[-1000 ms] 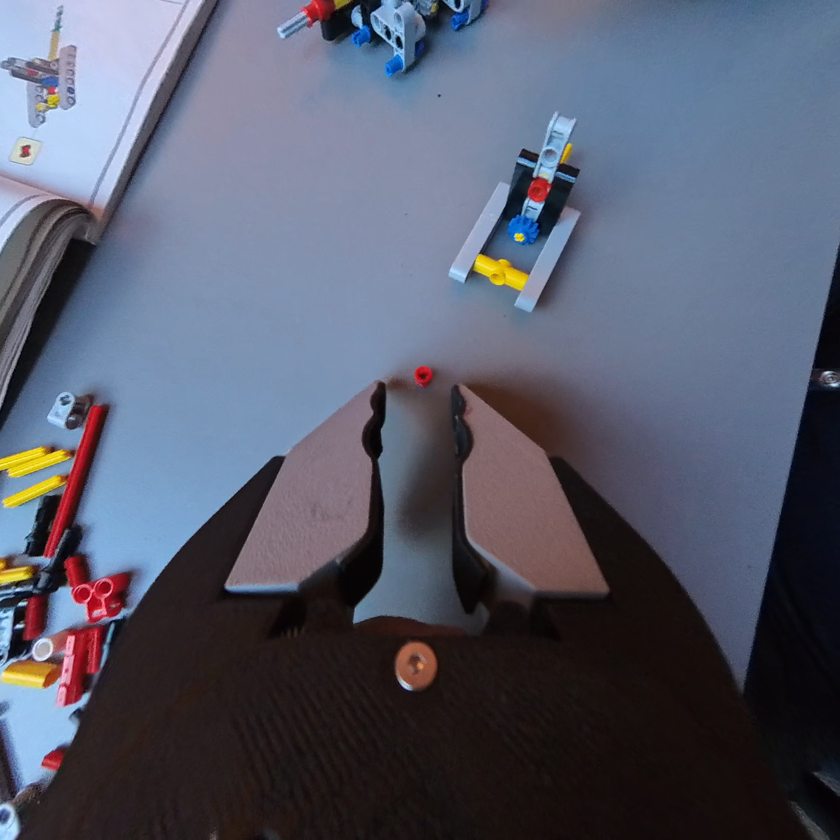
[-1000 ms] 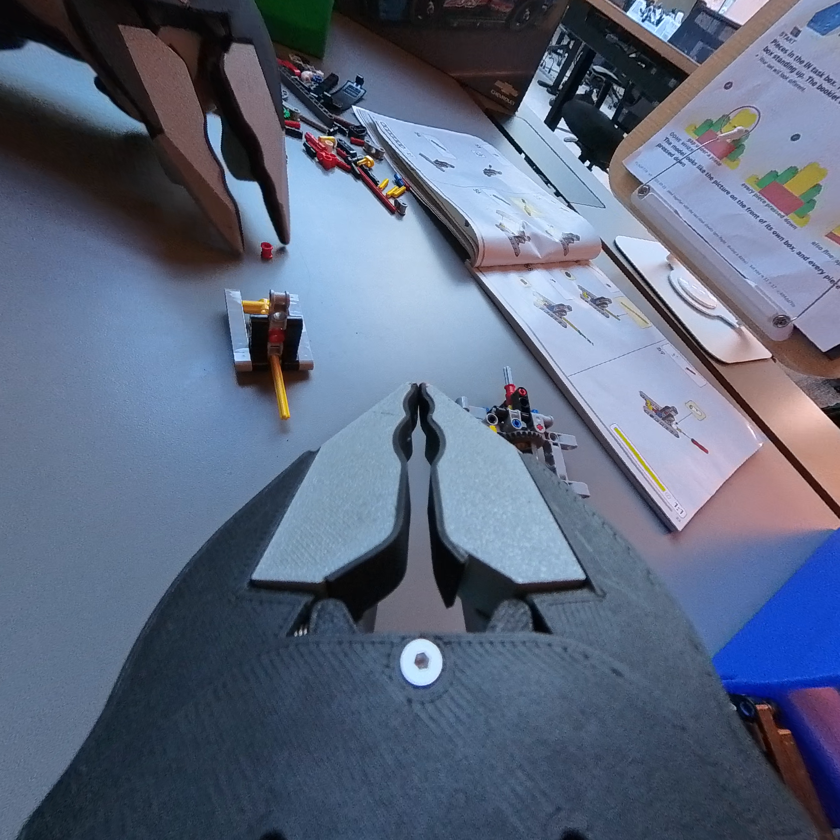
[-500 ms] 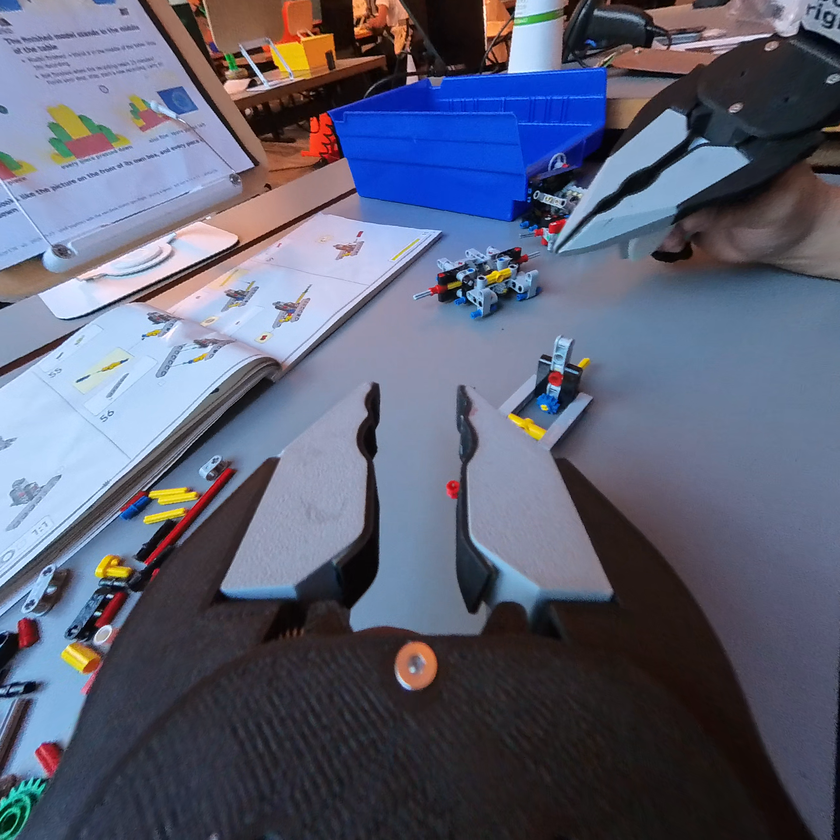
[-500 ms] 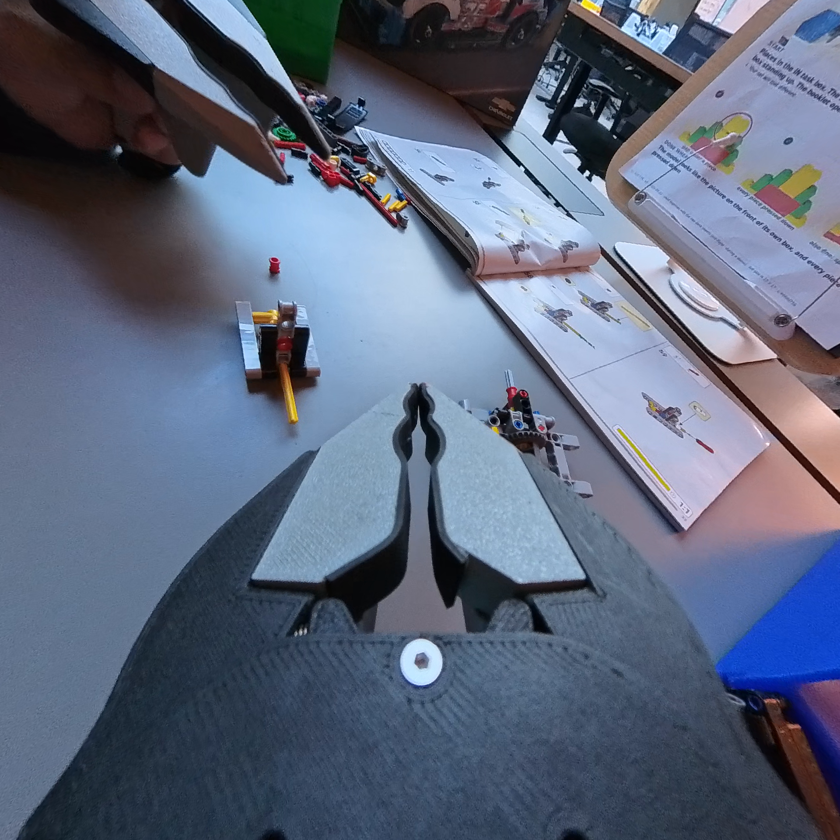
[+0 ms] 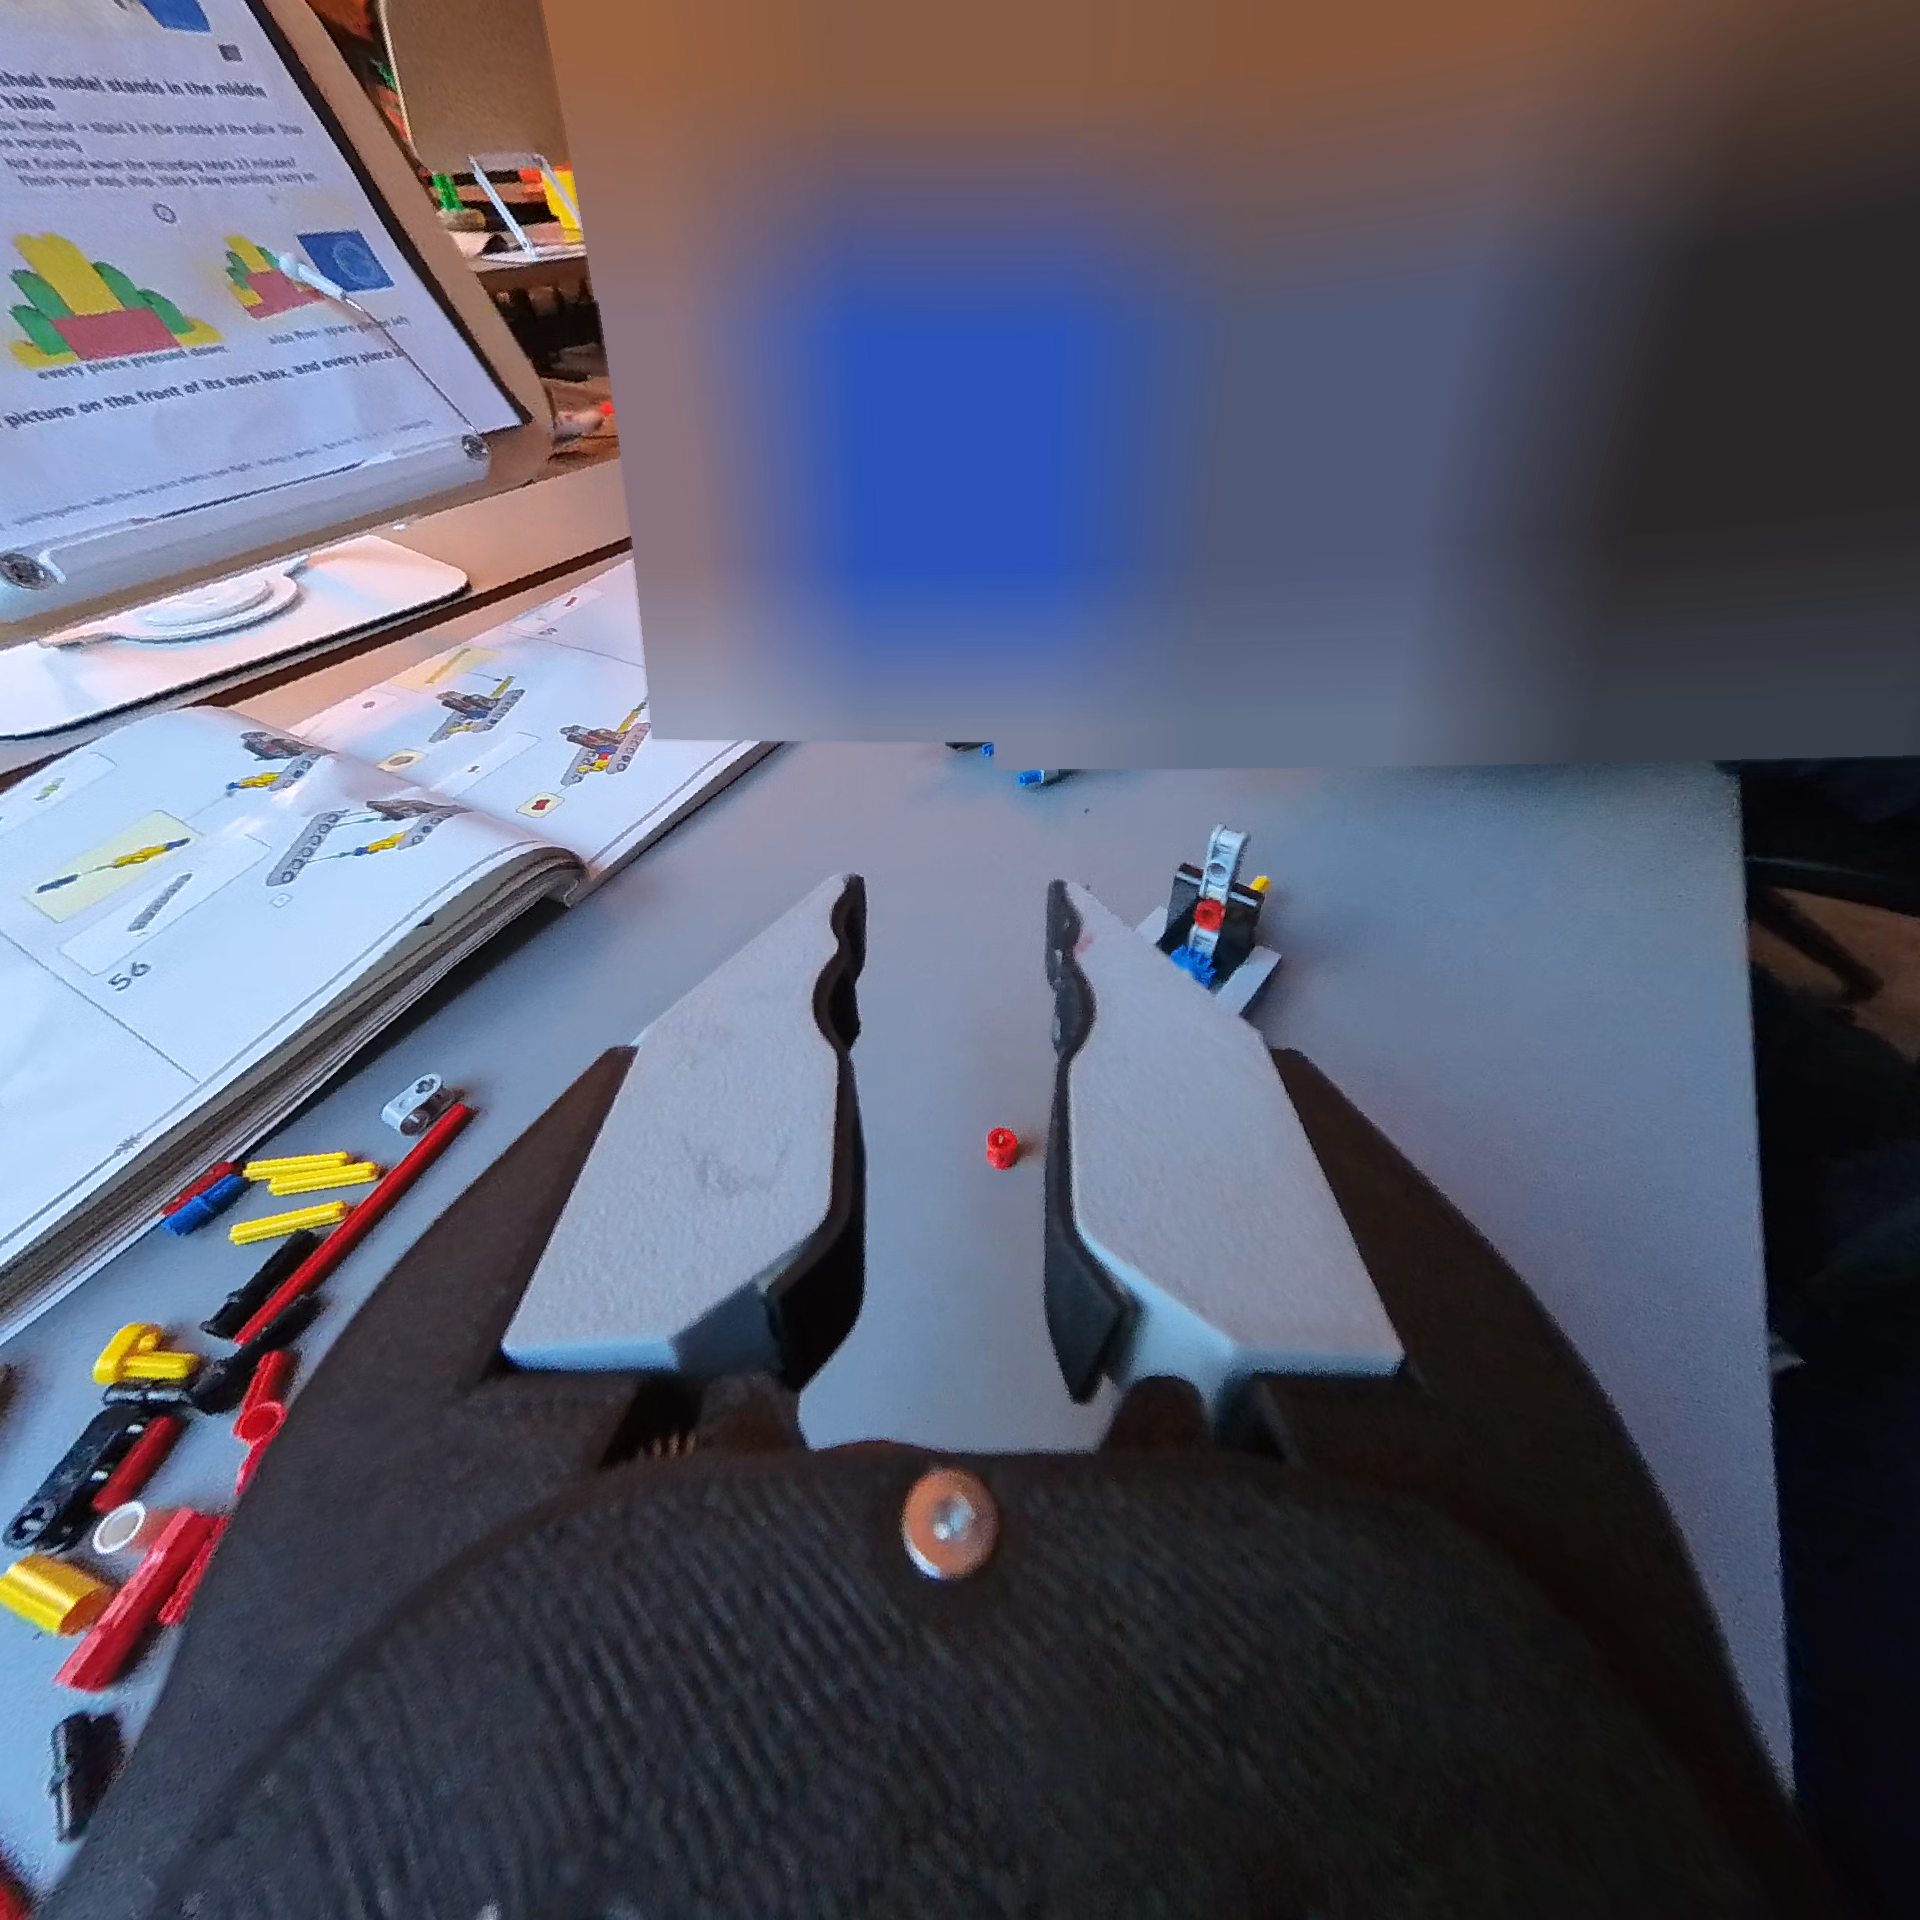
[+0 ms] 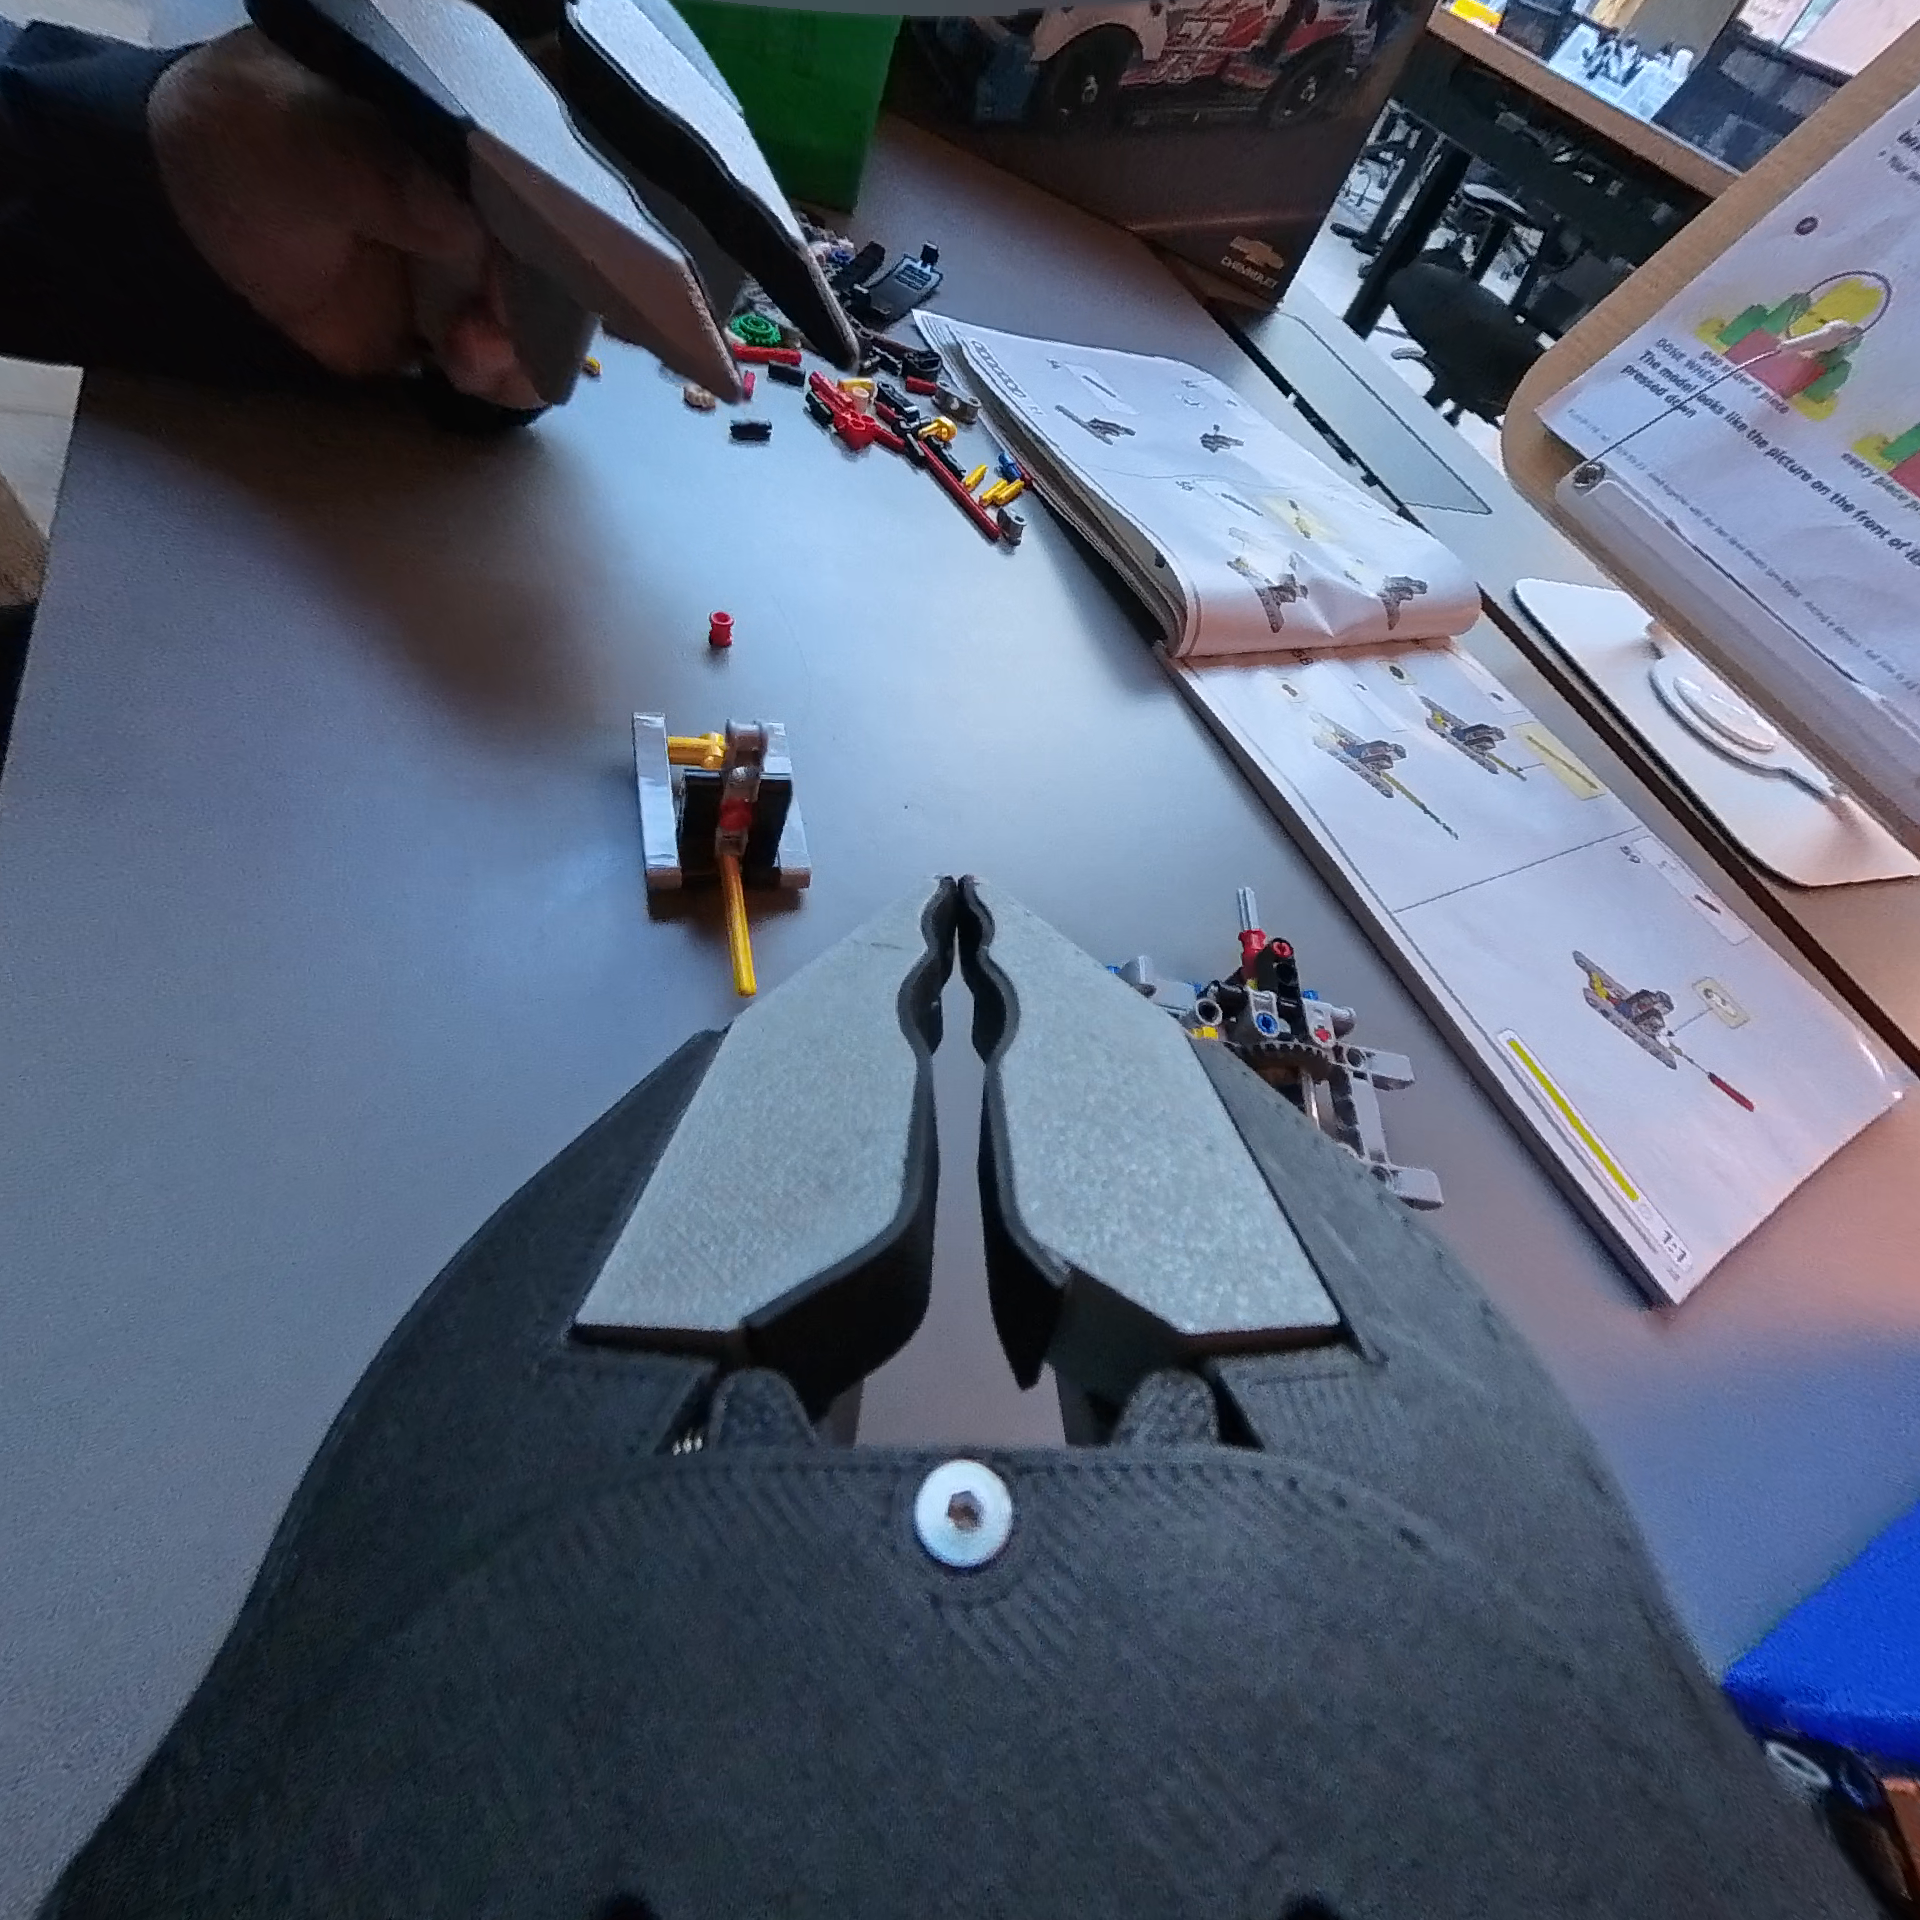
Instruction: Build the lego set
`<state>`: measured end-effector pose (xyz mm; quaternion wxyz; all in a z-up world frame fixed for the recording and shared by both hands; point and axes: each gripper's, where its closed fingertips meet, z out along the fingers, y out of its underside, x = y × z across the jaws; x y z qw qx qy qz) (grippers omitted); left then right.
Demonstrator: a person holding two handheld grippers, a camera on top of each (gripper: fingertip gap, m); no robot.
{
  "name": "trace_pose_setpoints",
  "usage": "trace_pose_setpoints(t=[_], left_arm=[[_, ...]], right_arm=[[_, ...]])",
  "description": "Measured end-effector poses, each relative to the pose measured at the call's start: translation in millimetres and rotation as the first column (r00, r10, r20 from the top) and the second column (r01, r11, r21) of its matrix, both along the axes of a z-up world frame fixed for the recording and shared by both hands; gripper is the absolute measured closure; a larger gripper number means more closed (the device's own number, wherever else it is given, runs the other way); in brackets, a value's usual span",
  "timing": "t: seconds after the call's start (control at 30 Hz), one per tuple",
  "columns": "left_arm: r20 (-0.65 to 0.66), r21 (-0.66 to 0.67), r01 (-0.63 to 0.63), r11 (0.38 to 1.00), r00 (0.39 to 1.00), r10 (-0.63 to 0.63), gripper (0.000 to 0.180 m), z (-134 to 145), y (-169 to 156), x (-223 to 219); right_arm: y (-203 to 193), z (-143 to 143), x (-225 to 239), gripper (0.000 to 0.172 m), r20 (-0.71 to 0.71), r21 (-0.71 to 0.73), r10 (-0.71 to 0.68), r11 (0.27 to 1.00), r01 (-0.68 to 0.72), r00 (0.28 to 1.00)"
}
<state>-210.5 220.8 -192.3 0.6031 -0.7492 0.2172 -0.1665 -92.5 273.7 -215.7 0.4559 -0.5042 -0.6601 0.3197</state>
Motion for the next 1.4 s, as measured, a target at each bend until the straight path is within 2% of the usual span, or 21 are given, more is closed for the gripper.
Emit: trace_pose_setpoints(t=[0.2, 0.4, 0.7, 0.8, 0.9, 1.07, 1.27, 1.4], left_arm=[[0.056, -0.036, 0.026, 0.999, 0.998, -0.024, 0.142, 0, 2, -2], [0.022, -0.026, 0.02, 0.999, 1.0, -0.019, 0.143, -1, 1, 0], [0.053, -0.029, 0.023, 0.999, 0.998, -0.022, 0.142, 1, 1, -2], [0.044, -0.032, 0.05, 0.998, 0.998, -0.049, 0.15, 0, -2, 2], [0.02, -0.123, 0.092, 0.988, 0.996, -0.09, 0.152, -13, -5, 1], [-0.028, -0.343, 0.17, 0.924, 0.981, -0.19, 0.152, -41, -17, -1], [-0.108, -0.498, 0.193, 0.845, 0.953, -0.282, 0.158, -65, -24, 2], [-0.172, -0.536, 0.168, 0.827, 0.937, -0.303, 0.158, -70, -19, -1]], right_arm=[[6, -6, -2, 0.172, 0.023, -0.043, -0.003, 0.999, 0.004, 1.0], [8, -1, 0, 0.172, 0.0, -0.053, -0.009, 0.999, 0.009, 1.0], [5, 2, 0, 0.172, -0.016, -0.087, 0.001, 0.996, -0.002, 1.0], [2, 1, -1, 0.171, -0.01, -0.076, 0.013, 0.997, -0.014, 1.0], [-3, -3, -1, 0.169, 0.009, -0.084, 0.035, 0.996, -0.034, 0.999], [-15, -16, -3, 0.165, 0.078, -0.106, 0.084, 0.991, -0.075, 0.993], [-25, -28, -5, 0.165, 0.143, -0.075, 0.12, 0.991, -0.11, 0.982], [-29, -34, -5, 0.165, 0.18, -0.065, 0.132, 0.99, -0.122, 0.975]])
